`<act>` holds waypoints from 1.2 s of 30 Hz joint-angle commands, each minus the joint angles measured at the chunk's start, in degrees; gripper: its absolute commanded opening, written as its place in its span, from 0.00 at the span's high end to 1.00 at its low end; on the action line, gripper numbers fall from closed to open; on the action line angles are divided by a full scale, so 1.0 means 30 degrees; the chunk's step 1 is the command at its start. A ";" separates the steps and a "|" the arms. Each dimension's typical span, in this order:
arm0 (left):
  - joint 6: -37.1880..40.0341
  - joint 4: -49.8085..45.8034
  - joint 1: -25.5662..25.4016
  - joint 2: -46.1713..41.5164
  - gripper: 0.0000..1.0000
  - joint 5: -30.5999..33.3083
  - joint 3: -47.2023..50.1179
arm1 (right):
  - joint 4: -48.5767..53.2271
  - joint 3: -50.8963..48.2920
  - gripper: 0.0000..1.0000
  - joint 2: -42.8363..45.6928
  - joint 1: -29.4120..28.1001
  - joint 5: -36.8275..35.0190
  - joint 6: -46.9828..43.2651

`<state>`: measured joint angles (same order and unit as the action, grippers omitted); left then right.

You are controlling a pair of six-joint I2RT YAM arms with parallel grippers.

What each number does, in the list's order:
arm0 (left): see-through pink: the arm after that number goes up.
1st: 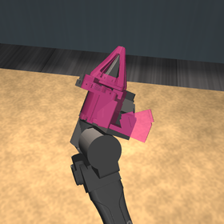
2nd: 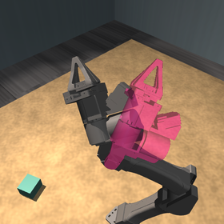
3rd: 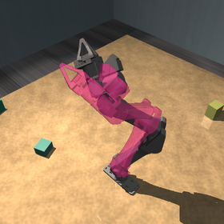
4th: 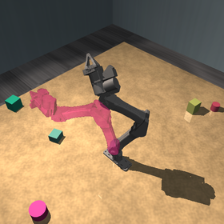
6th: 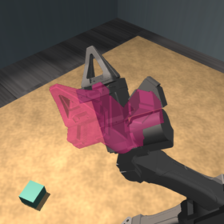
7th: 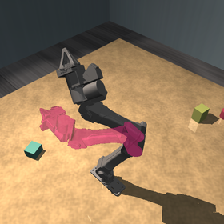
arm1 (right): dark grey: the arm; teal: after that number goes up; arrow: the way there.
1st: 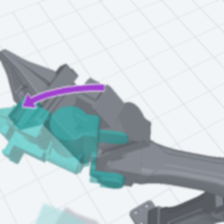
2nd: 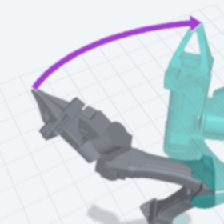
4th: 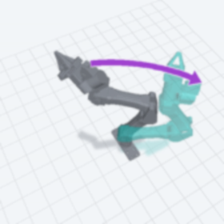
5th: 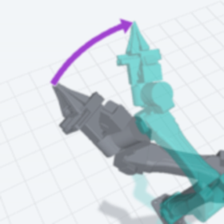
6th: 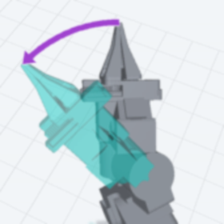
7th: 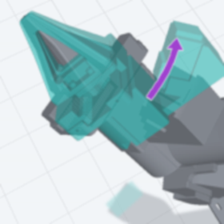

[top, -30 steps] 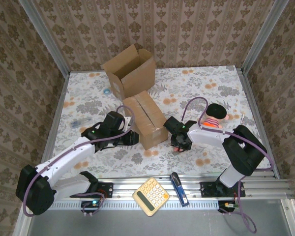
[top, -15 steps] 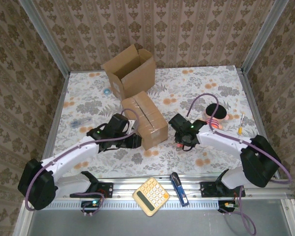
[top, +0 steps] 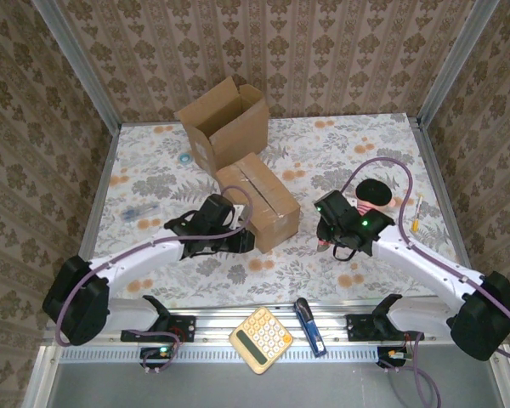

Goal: Unpack the express box

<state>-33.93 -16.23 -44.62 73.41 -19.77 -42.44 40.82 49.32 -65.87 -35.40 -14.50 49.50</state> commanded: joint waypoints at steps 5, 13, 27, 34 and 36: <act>-0.0473 0.0261 -0.0534 0.1449 0.77 -0.0543 -0.1130 | 0.0074 0.0333 0.74 0.0912 0.0256 0.1146 -0.1631; 0.1049 -0.2164 -0.1034 -0.0199 0.63 -0.0969 -0.2089 | 0.1232 0.1705 0.74 0.1860 0.0285 0.1403 -0.2960; 0.2995 -0.4334 -0.0403 -0.5161 0.27 -0.3047 -0.4777 | 0.2026 0.5395 0.75 0.2416 0.0285 0.5192 -0.8530; 0.1752 0.0085 -0.0195 -0.2885 0.18 -0.4439 -0.6204 | 0.0823 0.6344 0.76 0.1707 0.0256 0.7923 -0.9799; 0.1531 0.0734 -0.0091 -0.1973 0.18 -0.4641 -0.6752 | 0.0475 0.6519 0.76 0.1345 0.0227 0.8418 -0.9843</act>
<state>-27.49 -20.43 -45.63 64.99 -31.00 -59.79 44.56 66.94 -60.66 -34.74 6.00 22.52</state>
